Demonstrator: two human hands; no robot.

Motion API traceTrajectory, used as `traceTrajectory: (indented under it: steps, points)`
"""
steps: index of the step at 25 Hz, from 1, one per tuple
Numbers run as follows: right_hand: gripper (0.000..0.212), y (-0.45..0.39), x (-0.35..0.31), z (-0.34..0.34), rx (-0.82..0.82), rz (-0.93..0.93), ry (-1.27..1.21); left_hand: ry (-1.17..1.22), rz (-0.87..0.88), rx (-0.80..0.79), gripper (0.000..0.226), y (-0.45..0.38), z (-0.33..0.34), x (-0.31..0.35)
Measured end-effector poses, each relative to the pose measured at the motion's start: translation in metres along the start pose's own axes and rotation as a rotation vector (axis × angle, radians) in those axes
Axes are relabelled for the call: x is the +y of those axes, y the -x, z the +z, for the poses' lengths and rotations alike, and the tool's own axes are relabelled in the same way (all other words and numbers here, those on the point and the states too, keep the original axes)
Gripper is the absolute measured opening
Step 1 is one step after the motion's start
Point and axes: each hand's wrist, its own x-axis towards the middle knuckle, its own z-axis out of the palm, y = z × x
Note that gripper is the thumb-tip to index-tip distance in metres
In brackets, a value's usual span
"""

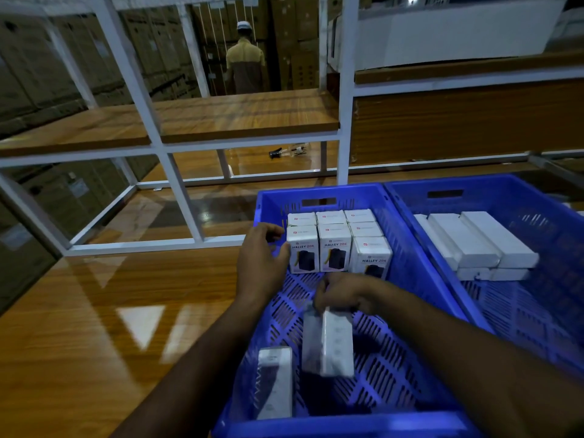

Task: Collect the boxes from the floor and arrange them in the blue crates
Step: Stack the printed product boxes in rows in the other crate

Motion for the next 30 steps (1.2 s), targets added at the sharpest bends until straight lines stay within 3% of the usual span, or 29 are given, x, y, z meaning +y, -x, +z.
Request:
traceTrajectory:
  steps: [6, 10, 12, 16, 20, 23, 24, 27, 30]
  points:
    - [0.016, 0.011, -0.005, -0.041, 0.218, -0.172, -0.395, -0.072, -0.049, -0.321, 0.048, 0.011, 0.005, 0.005]
    - [0.013, 0.008, -0.004, -0.052, 0.28, -0.253, -0.749, 0.052, -0.254, -0.633, 0.074, 0.018, 0.004, 0.01]
    - [0.021, 0.006, -0.005, -0.055, 0.287, -0.276, -0.841, 0.124, -0.254, -0.709, 0.081, 0.02, 0.003, 0.016]
    - [0.026, 0.003, -0.005, -0.05, 0.3, -0.271, -0.883, 0.113, -0.185, -0.692, 0.098, 0.023, 0.005, 0.015]
    - [0.035, 0.005, -0.009, -0.048, 0.235, -0.296, -0.946, 0.178, -0.2, -0.649, 0.074, 0.019, 0.009, 0.008]
    - [0.031, 0.007, -0.01, -0.054, 0.265, -0.281, -1.087, 0.47, -0.372, -0.555, 0.031, 0.014, 0.006, 0.019]
    - [0.031, 0.007, -0.009, -0.055, 0.267, -0.279, -1.08, 0.593, -0.472, -0.539, 0.027, 0.013, 0.005, 0.024]
    - [0.033, 0.01, -0.011, -0.05, 0.181, -0.277, -1.006, 0.879, -0.637, -0.564, 0.036, 0.01, 0.001, 0.025]
    - [0.038, 0.015, -0.015, -0.048, 0.106, -0.291, -1.036, 0.844, -0.675, -0.584, 0.044, 0.007, 0.004, 0.02]
